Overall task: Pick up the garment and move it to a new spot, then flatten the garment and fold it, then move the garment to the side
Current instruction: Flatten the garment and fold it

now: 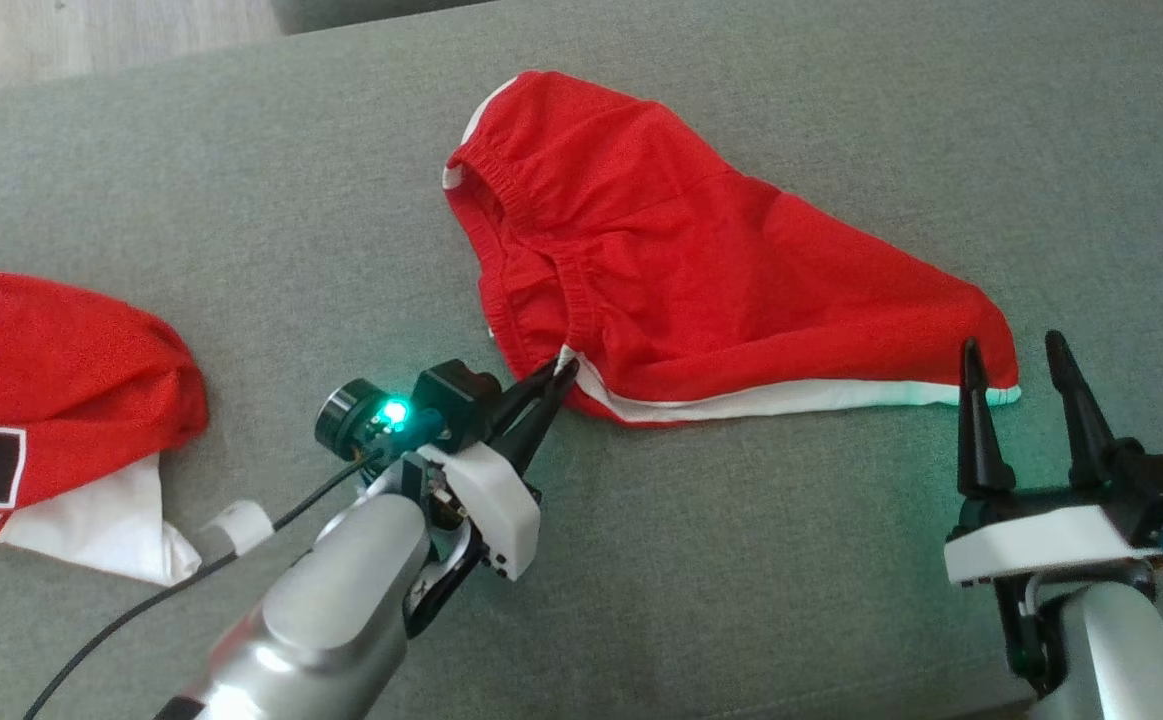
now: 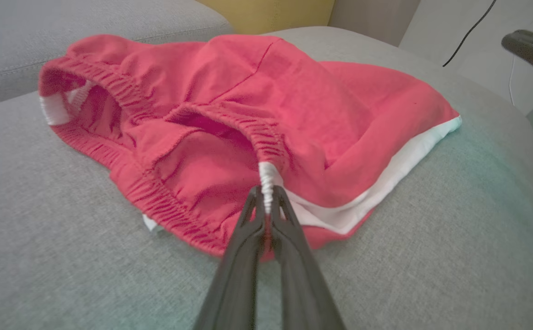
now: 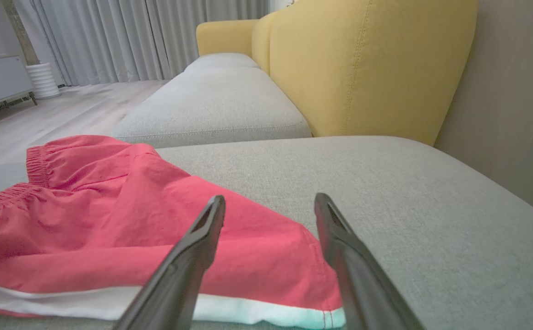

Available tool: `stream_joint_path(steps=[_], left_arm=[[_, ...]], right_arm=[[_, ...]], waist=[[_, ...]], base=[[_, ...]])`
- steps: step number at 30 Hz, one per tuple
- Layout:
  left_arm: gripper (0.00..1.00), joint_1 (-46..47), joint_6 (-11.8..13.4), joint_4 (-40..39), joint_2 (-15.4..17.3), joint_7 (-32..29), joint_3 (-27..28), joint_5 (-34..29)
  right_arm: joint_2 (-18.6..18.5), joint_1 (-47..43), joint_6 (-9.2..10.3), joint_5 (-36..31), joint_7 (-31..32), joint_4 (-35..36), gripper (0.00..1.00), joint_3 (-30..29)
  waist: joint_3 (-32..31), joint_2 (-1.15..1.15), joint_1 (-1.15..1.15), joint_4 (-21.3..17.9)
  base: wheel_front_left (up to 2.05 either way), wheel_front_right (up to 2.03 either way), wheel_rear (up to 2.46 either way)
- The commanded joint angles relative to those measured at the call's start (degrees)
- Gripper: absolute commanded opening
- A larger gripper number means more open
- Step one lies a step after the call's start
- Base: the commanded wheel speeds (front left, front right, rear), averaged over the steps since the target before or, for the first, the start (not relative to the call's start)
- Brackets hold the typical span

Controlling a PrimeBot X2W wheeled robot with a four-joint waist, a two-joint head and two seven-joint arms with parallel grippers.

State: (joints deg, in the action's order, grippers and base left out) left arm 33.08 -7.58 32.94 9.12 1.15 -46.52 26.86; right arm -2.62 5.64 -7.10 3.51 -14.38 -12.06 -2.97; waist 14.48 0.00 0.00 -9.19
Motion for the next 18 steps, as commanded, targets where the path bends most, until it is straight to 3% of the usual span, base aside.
stream_joint_path(steps=[1,18], left_arm=[[0.00,1.8,0.1,-2.0,1.5,1.5,1.4,0.8],[0.00,-1.9,2.7,-6.7,2.1,4.7,1.2,1.3]], right_arm=[[-0.3,1.6,-0.39,-0.7,-0.6,0.3,1.00,0.5],[-0.3,6.9,-0.39,-5.9,1.8,-18.9,1.00,-8.0]], waist=[[-0.4,0.00,0.00,0.3],[-1.7,0.00,0.00,2.6]], base=[[0.00,0.00,0.00],[0.00,0.00,0.00]])
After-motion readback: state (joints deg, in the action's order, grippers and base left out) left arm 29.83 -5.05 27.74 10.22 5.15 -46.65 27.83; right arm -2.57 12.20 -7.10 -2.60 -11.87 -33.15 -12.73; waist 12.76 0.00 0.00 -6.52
